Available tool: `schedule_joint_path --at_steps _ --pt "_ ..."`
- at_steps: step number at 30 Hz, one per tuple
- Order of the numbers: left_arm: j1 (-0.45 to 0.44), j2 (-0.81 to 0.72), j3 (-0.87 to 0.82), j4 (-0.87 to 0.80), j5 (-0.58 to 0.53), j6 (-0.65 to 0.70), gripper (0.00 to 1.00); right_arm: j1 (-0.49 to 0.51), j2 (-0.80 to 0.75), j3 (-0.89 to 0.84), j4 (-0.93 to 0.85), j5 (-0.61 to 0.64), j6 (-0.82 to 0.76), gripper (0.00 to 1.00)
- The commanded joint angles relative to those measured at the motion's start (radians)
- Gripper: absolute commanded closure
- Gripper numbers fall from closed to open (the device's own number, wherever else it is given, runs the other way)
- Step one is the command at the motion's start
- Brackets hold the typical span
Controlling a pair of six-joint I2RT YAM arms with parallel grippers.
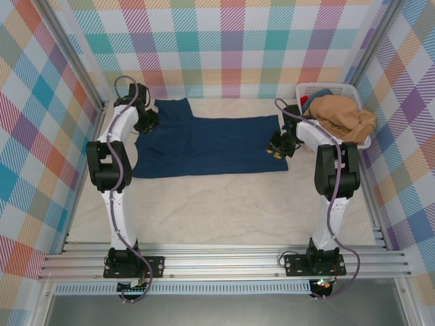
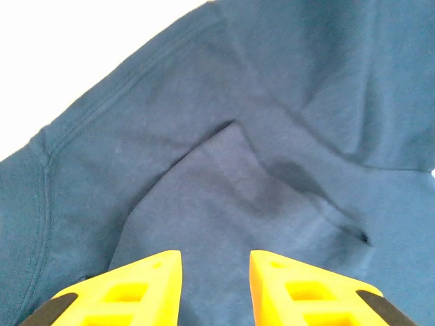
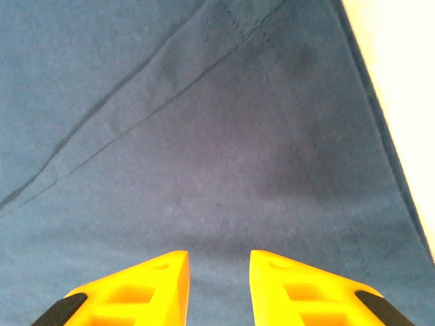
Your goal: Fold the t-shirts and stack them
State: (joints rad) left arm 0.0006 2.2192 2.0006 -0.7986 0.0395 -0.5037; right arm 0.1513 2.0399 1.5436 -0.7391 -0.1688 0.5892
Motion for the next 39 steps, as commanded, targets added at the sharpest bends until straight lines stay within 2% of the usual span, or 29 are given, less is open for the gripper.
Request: schedule_joint_path --at_steps 1,5,12,20,26,33,39 --pt "0.001 0.071 0.041 0.032 -0.004 0.040 0.72 -0.005 0.021 0.024 -0.023 0.000 -0.024 0.71" --pt "0.001 0.157 0.103 0.078 -0.001 0.068 0.77 -0.004 -0.001 0.002 -0.026 -0.003 -0.018 0.71" --pt "0.001 0.267 0.250 0.061 -0.025 0.094 0.74 -0.004 -0.052 -0.066 -0.009 -0.019 -0.012 0.71" --pt "0.001 0.307 0.254 0.068 -0.027 0.103 0.73 -0.004 -0.057 -0.085 0.003 -0.038 0.003 0.71" --pt "0.001 0.327 0.254 0.076 0.002 0.103 0.78 -0.004 -0.048 -0.064 -0.013 -0.038 -0.003 0.73" --pt "-0.001 0.325 0.252 0.066 0.002 0.105 0.78 -0.004 -0.037 -0.056 -0.017 -0.040 -0.002 0.73" --pt "-0.004 0.323 0.264 0.064 0.001 0.100 0.89 -0.004 -0.027 -0.041 -0.020 -0.042 -0.002 0.74"
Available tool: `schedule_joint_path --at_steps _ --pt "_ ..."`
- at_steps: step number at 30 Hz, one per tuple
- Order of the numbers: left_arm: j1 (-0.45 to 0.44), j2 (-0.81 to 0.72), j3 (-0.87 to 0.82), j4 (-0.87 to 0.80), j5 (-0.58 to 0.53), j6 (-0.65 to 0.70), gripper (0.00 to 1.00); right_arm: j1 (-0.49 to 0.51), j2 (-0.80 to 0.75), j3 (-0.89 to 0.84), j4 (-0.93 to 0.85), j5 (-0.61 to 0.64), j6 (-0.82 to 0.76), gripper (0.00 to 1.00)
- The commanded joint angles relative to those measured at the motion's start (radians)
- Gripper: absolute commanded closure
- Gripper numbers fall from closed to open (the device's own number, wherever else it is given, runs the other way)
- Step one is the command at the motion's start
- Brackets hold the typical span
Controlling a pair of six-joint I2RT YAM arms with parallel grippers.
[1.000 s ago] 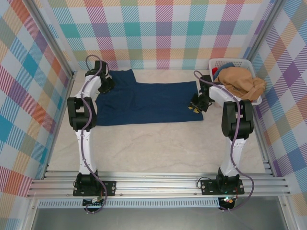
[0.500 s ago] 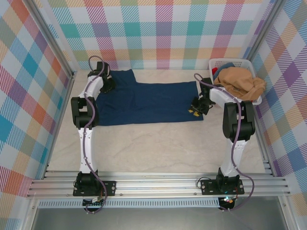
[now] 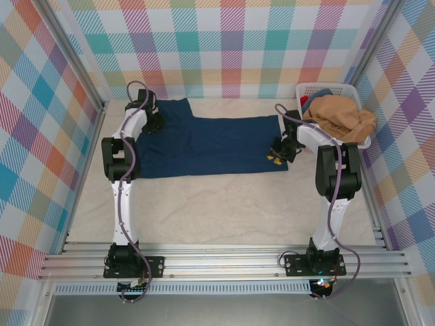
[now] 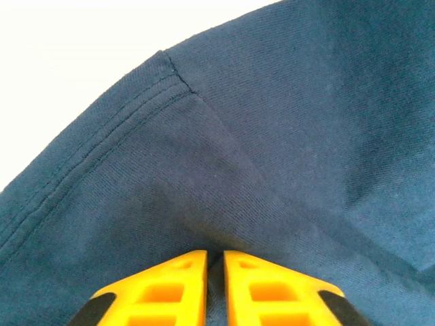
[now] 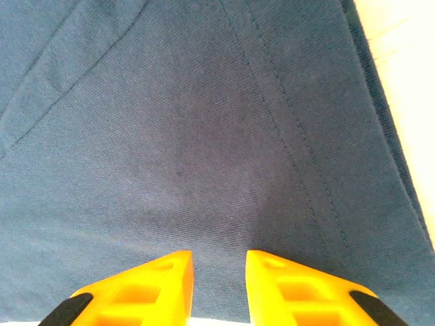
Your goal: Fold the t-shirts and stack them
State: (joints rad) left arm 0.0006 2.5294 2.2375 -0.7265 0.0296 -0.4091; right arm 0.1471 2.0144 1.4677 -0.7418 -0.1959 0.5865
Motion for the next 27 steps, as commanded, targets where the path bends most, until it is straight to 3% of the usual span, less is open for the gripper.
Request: schedule_joint_path --at_steps 1,7,17,27 --pt "-0.006 0.010 0.030 -0.008 0.009 0.008 0.91 0.000 0.000 0.036 -0.018 -0.014 0.001 0.74" --pt "-0.016 -0.023 0.053 -0.030 -0.037 0.009 0.98 0.000 0.005 0.035 -0.015 -0.013 0.003 0.74" --pt "-0.033 -0.081 0.065 -0.055 -0.114 0.016 1.00 0.000 0.035 0.063 -0.019 -0.006 0.013 0.74" --pt "-0.040 -0.096 0.108 -0.029 -0.086 0.006 1.00 0.000 0.031 0.053 -0.016 -0.009 0.018 0.74"
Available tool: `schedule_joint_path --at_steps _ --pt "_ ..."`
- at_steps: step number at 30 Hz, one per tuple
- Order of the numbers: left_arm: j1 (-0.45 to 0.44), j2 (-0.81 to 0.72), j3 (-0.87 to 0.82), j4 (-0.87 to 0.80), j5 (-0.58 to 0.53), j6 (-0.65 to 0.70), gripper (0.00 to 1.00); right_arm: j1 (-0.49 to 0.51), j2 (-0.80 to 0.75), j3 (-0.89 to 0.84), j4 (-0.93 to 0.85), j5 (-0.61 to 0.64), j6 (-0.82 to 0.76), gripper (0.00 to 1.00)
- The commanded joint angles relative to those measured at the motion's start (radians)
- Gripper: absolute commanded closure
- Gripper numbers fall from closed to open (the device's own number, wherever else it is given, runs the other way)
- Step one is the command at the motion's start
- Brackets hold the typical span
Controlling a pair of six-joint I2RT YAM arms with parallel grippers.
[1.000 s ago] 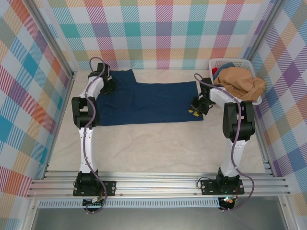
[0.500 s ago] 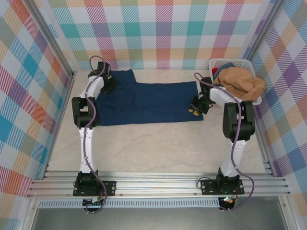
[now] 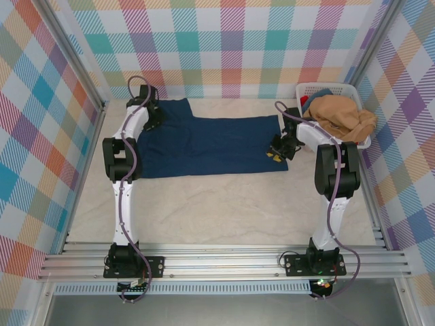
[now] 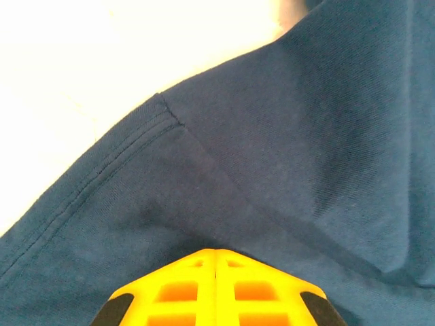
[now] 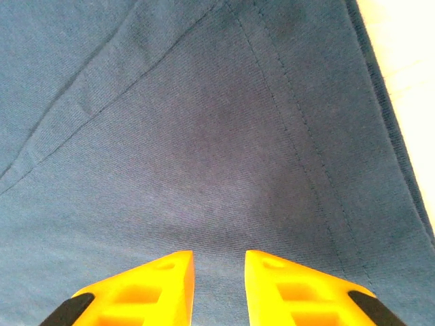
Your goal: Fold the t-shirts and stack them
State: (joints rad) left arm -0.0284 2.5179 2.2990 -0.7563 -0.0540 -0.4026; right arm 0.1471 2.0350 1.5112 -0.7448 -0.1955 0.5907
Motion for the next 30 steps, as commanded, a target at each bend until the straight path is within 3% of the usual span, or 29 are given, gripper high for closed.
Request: schedule_joint_path --at_steps 1,12,13,15,16,20,22,26,30 --pt "-0.012 -0.084 0.059 0.000 -0.001 -0.002 1.00 0.000 0.010 0.008 -0.012 -0.010 0.015 0.74" --pt "-0.012 -0.004 0.119 -0.059 -0.007 -0.007 0.99 0.000 0.014 0.013 -0.016 -0.022 0.023 0.73" --pt "-0.011 -0.005 0.120 -0.067 -0.016 -0.007 0.94 0.001 0.014 0.016 -0.018 -0.021 0.022 0.72" --pt "-0.011 -0.011 0.134 -0.101 -0.041 -0.020 0.57 0.000 0.017 0.026 -0.025 -0.015 0.018 0.70" --pt "-0.012 -0.017 0.145 -0.127 -0.055 -0.031 0.48 0.000 0.019 0.032 -0.026 -0.010 0.015 0.70" --pt "-0.015 -0.106 0.133 -0.273 -0.155 -0.102 0.42 -0.008 0.031 0.068 -0.035 0.025 0.006 0.70" --pt "-0.018 -0.199 0.022 -0.305 -0.139 -0.178 0.43 -0.009 0.044 0.107 -0.047 0.054 -0.010 0.71" --pt "-0.039 -0.466 -0.464 -0.151 0.019 -0.373 0.48 -0.009 0.113 0.187 -0.085 0.094 -0.040 0.73" --pt "-0.056 -0.521 -0.716 -0.057 0.101 -0.451 0.56 -0.009 0.137 0.163 -0.076 0.106 -0.030 0.74"
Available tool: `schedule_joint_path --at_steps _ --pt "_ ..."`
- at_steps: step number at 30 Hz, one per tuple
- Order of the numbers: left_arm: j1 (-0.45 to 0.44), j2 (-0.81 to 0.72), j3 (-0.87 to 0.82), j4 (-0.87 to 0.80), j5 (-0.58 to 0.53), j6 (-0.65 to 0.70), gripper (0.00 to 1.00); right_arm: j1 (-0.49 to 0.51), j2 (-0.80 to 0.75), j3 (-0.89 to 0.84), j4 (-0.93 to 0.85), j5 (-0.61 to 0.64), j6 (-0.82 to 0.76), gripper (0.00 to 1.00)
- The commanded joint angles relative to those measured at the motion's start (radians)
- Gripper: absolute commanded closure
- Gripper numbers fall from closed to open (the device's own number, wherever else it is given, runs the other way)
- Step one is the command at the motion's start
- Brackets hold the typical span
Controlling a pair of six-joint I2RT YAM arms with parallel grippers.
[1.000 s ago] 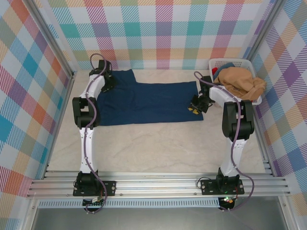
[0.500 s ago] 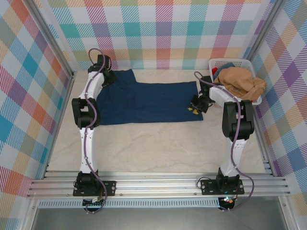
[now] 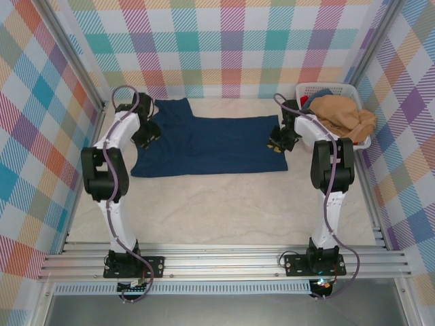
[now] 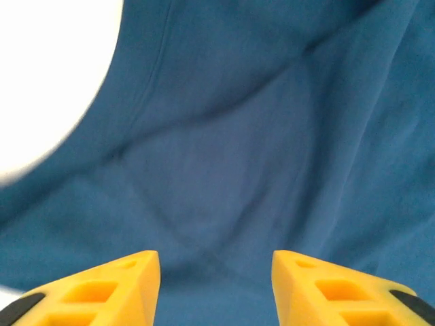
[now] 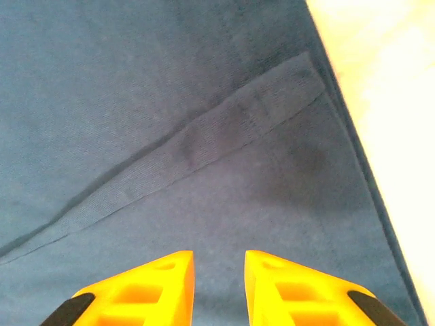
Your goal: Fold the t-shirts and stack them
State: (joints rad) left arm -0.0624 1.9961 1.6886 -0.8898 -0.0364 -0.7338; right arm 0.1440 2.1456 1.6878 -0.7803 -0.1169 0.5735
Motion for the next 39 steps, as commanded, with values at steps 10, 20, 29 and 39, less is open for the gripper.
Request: schedule_joint_path --at_steps 10,20,29,39 --pt "-0.018 0.012 -0.332 0.055 -0.031 -0.221 0.65 0.009 0.024 -0.140 -0.087 0.025 0.032 0.74" --pt "0.001 -0.307 -0.690 -0.006 -0.159 -0.349 0.62 0.108 -0.132 -0.388 -0.135 0.025 0.057 0.70" --pt "0.116 -0.372 -0.785 -0.019 -0.210 -0.322 0.61 0.222 -0.211 -0.533 -0.113 -0.012 0.129 0.69" --pt "0.069 -0.445 -0.583 -0.054 -0.248 -0.211 0.55 0.231 -0.358 -0.423 -0.134 0.142 0.093 0.57"
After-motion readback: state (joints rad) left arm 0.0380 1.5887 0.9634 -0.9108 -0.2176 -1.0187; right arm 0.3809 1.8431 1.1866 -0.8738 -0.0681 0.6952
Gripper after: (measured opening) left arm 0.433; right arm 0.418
